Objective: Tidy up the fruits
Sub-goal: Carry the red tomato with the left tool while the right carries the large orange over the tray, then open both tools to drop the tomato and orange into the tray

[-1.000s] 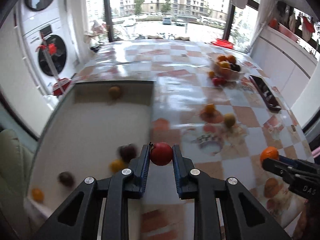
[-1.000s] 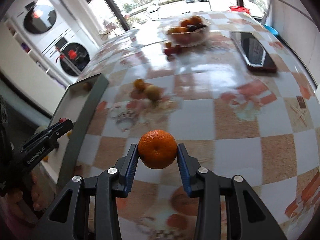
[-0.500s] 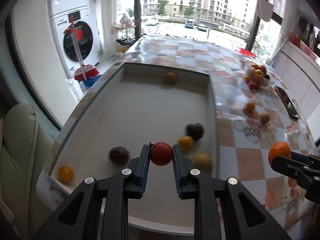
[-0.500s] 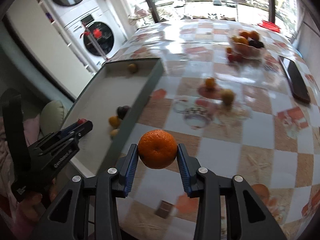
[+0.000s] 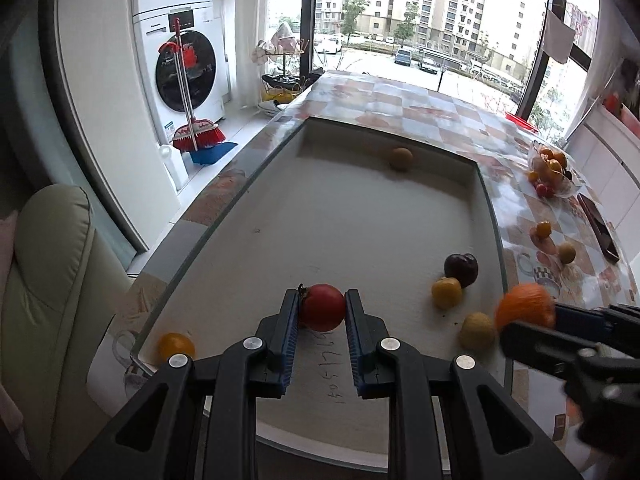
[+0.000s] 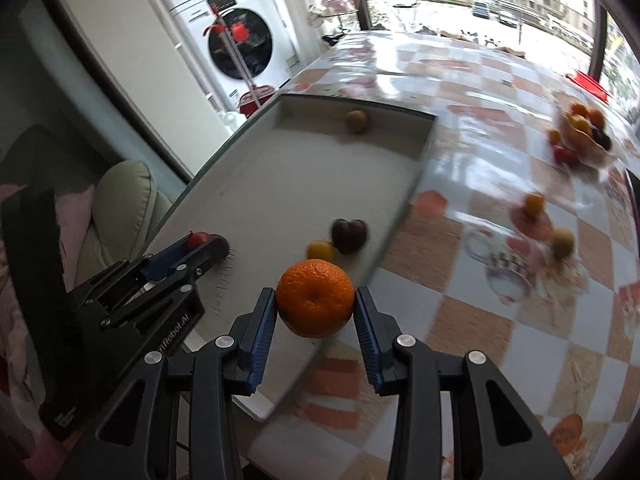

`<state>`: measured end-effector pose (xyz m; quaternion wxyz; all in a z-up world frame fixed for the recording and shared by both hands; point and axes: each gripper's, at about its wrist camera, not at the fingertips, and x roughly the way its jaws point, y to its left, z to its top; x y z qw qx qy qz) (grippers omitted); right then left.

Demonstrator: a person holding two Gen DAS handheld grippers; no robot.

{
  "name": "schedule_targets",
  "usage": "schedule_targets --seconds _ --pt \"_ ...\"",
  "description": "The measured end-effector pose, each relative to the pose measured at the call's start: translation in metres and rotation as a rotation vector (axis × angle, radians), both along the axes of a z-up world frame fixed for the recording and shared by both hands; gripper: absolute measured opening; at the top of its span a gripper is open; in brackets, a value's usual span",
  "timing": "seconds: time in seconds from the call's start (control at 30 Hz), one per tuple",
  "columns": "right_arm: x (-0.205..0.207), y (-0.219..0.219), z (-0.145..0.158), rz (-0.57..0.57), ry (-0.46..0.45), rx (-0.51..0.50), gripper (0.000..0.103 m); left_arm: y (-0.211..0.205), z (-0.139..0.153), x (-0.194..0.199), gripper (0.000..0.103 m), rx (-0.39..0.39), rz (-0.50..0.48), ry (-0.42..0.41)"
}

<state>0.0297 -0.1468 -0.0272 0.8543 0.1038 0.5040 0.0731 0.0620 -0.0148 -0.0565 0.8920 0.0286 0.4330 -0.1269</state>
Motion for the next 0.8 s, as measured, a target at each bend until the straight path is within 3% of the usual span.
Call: schedule_targets --seconds 0.3,0.37,0.43,0.47,0.5,0.57,0.63,0.77,0.8 --pt "0.019 0.012 -0.011 0.037 0.036 -0.011 0.044 0.001 0.000 0.011 0.024 -0.009 -0.013 -0.007" --pt "0.020 0.012 -0.009 0.036 0.031 0.000 0.052 0.002 -0.001 0.012 0.025 -0.010 -0.015 -0.008" --pt "0.020 0.009 -0.005 0.016 0.014 -0.015 0.064 0.004 -0.001 0.013 0.037 -0.011 -0.006 -0.001" --pt "0.019 0.006 -0.002 0.006 0.004 -0.011 0.073 0.007 -0.002 0.014 0.067 -0.013 0.012 0.008" --pt "0.018 0.002 0.001 -0.005 -0.006 0.000 0.083 0.011 -0.002 0.014 0.082 -0.017 0.035 0.002" --pt "0.015 -0.006 0.007 -0.031 -0.026 0.016 0.085 0.019 0.002 0.010 0.084 -0.039 0.074 -0.032" --pt "0.011 -0.015 0.010 -0.058 -0.038 0.020 0.087 0.020 0.003 0.008 0.084 -0.057 0.057 -0.016" --pt "0.002 -0.040 0.007 -0.144 -0.040 -0.043 0.091 0.007 0.008 -0.001 0.084 -0.029 0.017 -0.028" --pt "-0.003 -0.048 0.004 -0.173 -0.043 -0.072 0.099 0.002 0.010 -0.004 0.084 -0.027 0.000 -0.035"
